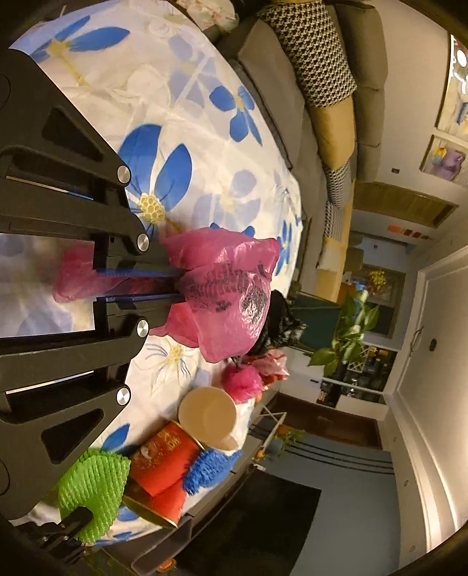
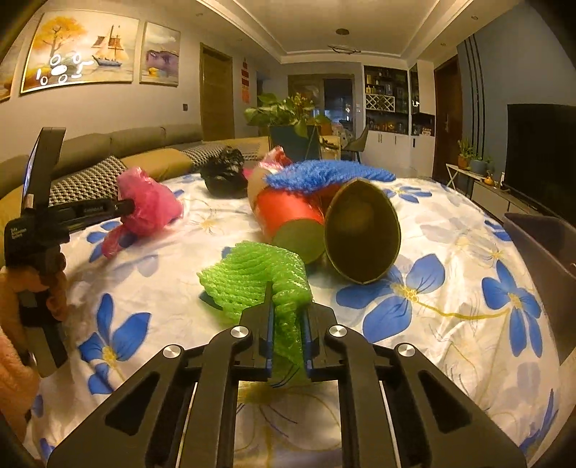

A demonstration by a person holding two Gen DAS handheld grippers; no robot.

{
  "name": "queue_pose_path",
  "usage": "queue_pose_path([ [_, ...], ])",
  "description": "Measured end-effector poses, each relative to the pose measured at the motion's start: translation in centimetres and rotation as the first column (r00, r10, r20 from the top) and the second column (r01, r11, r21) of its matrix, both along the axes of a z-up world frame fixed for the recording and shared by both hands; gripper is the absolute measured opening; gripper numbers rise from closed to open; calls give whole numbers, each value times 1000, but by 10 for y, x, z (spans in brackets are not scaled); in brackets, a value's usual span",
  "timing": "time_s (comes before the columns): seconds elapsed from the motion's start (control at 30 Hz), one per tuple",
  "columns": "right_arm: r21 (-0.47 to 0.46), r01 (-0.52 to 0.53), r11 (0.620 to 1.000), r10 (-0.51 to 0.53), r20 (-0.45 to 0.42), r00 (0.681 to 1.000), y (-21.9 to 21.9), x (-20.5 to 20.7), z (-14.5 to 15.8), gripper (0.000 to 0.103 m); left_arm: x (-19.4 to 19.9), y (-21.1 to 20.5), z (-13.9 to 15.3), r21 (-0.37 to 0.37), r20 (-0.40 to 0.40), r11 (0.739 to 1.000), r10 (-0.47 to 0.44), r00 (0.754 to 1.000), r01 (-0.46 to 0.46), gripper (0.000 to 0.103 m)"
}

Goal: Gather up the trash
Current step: 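Grasp the pink plastic bag with the left tool while the right tool grasps the green foam net, then carry the pink bag and green net over the grey bin and release both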

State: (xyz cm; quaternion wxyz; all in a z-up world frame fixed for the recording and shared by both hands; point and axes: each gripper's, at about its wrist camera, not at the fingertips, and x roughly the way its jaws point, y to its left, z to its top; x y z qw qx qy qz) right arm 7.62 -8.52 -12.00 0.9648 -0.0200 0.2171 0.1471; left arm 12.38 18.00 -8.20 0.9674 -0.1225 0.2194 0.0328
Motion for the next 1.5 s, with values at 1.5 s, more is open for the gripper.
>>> queue_pose_path([
  [1.5, 125, 560, 819, -571, 277, 773, -237, -11, 101, 13, 16, -340, 91, 146, 209, 786, -619, 757, 601, 7],
])
